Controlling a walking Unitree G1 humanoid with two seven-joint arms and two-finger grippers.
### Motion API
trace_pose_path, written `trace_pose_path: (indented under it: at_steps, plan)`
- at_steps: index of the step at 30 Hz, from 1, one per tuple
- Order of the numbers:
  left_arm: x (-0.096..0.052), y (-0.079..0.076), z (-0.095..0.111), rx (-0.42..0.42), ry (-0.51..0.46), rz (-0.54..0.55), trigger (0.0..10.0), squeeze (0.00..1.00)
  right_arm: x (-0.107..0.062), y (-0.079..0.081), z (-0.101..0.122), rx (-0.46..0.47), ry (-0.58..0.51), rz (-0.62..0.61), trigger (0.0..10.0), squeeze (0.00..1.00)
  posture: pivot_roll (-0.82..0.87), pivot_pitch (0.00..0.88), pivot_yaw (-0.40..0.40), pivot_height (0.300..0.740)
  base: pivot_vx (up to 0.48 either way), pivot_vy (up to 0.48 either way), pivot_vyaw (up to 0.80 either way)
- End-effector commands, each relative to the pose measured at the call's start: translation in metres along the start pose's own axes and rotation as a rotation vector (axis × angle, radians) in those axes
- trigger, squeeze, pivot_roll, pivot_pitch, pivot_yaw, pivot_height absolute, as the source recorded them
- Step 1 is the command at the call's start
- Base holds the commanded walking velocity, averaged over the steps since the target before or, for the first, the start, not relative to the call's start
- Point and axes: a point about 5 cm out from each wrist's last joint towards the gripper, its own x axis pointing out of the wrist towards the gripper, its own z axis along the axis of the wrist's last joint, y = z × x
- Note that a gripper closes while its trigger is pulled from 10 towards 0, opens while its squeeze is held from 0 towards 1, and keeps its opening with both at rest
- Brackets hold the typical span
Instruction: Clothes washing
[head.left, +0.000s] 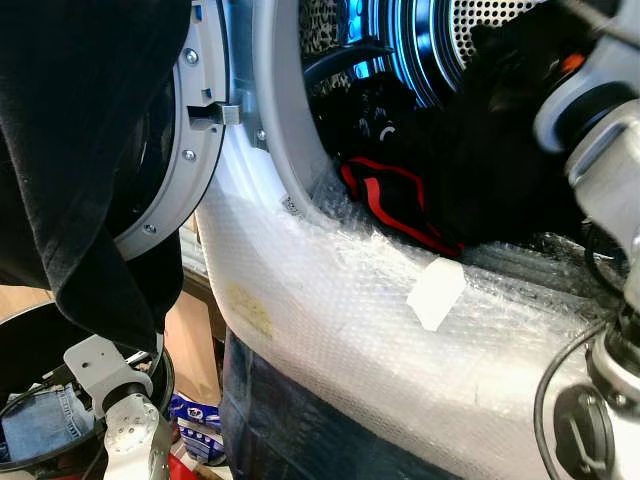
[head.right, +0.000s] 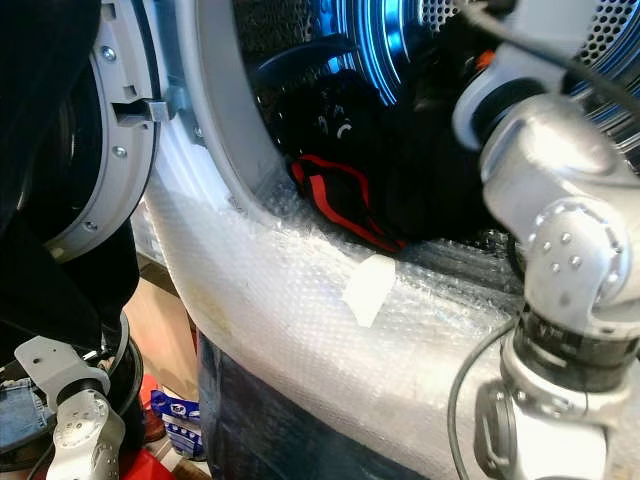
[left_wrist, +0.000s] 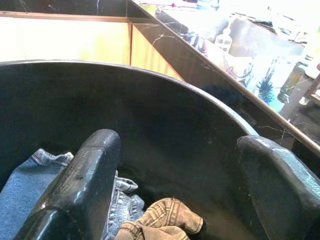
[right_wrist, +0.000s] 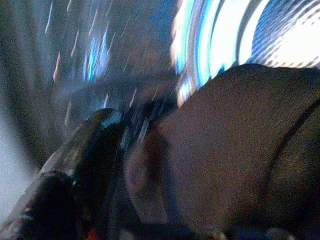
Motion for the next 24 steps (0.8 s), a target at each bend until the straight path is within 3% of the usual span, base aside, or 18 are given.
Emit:
trace_pose_path:
  at_steps: [1,4,7,10,12,14,16,19,24]
  plan:
    - [-0.006,0.001,-0.012,0.02,0.061,-0.001,10.0,0.0,-0.007,0.002,-0.015,-0.079,0.109,0.054,10.0,0.0,-0.18,0.0,-0.133,0.74,0.0,0.0,0.0]
    - [-0.006,0.0,-0.012,0.02,0.064,-0.002,10.0,0.0,-0.01,-0.002,-0.014,-0.099,0.135,0.066,10.0,0.0,-0.19,0.0,-0.132,0.74,0.0,0.0,0.0]
    - [-0.007,-0.003,-0.014,0.018,0.079,-0.009,10.0,0.0,-0.02,-0.008,0.004,-0.056,0.123,0.149,10.0,0.0,-0.2,0.0,-0.131,0.74,0.0,0.0,0.0]
    - [-0.006,-0.004,-0.015,0.018,0.092,-0.01,10.0,0.0,-0.054,0.0,-0.014,-0.177,0.184,0.43,10.0,0.0,-0.2,0.0,-0.132,0.74,0.0,0.0,0.0]
    - [-0.005,-0.004,-0.015,0.021,0.096,-0.012,10.0,0.0,-0.063,0.0,-0.027,-0.165,0.239,0.486,10.0,0.0,-0.2,0.0,-0.131,0.74,0.0,0.0,0.0]
    - [-0.003,-0.003,-0.014,0.021,0.093,-0.009,10.0,0.0,-0.076,0.005,-0.038,-0.215,0.275,0.578,10.0,0.0,-0.2,0.0,-0.128,0.74,0.0,0.0,0.0]
    - [-0.003,-0.003,-0.014,0.021,0.093,-0.011,10.0,0.0,-0.082,0.003,-0.034,-0.197,0.201,0.614,10.0,0.0,-0.19,0.0,-0.121,0.74,0.0,0.0,0.0]
    - [-0.001,-0.001,-0.014,0.027,0.095,-0.02,10.0,0.0,-0.093,-0.004,-0.04,-0.246,0.253,0.647,10.0,0.0,-0.19,0.0,-0.112,0.74,0.0,0.0,0.0]
    - [0.001,-0.002,-0.012,0.025,0.091,-0.019,10.0,0.0,-0.106,-0.013,-0.032,-0.274,0.172,0.683,10.0,0.0,-0.19,0.0,-0.103,0.74,0.0,0.0,0.0]
